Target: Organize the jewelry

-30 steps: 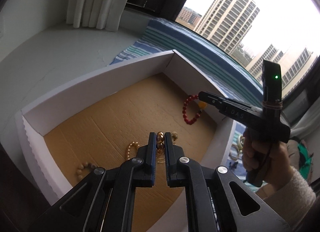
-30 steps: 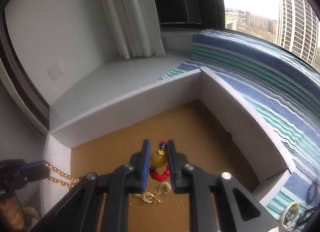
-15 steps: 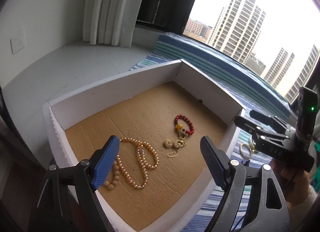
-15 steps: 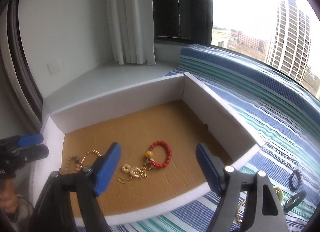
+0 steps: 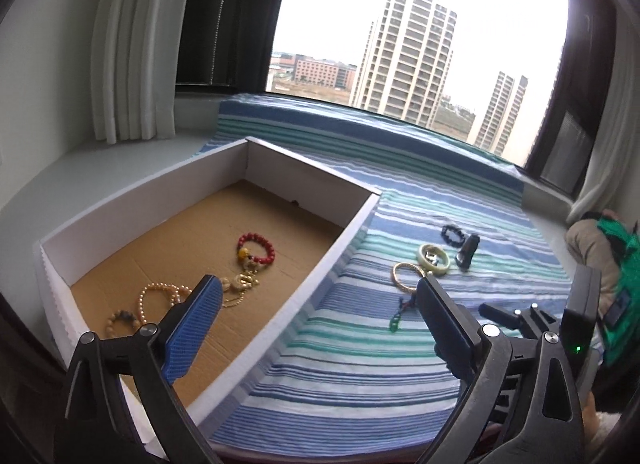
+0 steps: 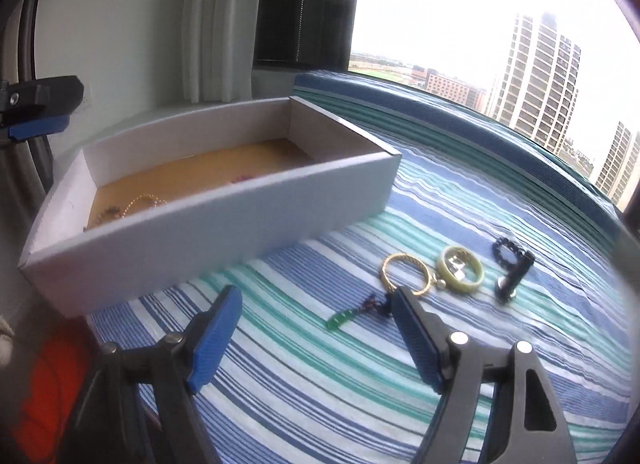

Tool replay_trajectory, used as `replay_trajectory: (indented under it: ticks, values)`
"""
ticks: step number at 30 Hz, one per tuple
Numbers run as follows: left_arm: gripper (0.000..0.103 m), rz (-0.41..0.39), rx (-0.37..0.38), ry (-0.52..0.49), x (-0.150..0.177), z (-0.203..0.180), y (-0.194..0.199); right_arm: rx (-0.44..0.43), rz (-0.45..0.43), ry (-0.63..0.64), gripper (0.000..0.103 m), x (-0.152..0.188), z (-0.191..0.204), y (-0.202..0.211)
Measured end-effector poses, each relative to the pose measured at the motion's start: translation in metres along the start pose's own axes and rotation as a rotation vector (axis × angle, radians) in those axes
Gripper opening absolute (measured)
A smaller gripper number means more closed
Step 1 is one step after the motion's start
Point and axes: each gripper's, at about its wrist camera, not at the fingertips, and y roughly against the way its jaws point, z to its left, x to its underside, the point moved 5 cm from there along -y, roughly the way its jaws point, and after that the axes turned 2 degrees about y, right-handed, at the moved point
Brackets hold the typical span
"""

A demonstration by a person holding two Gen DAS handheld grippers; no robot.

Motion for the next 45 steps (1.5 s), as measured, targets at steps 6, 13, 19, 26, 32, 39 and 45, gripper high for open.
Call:
replay_trajectory:
  ticks: [6,13,19,26,32,39,45]
  values:
    - [0.098,0.064,0.042,-0.033,0.020,-0.027,-0.010,0.105,0.012,-0.030,0.079,0.048,-0.029,0.031]
    - [0.098,0.126,0.056,-0.051,0.036,-0.043,-0.022,0.174,0.012,-0.080,0.079,0.085,-0.044,0.052]
    - [0.098,0.153,0.058,-0.065,0.043,-0.052,-0.025,0.182,0.055,-0.111,0.079,0.105,-0.048,0.048]
    - [0.098,0.175,0.052,-0.069,0.047,-0.054,-0.027,0.189,0.011,-0.102,0.079,0.101,-0.043,0.054]
    - [0.098,0.197,0.049,-0.053,0.052,-0.051,-0.030,0.193,-0.005,-0.094,0.079,0.099,-0.040,0.057]
    - [0.098,0.216,0.049,-0.041,0.057,-0.048,-0.030,0.188,-0.006,-0.099,0.079,0.101,-0.036,0.059]
    - [0.098,0.217,0.049,-0.033,0.057,-0.046,-0.028,0.188,-0.011,-0.093,0.079,0.100,-0.033,0.061]
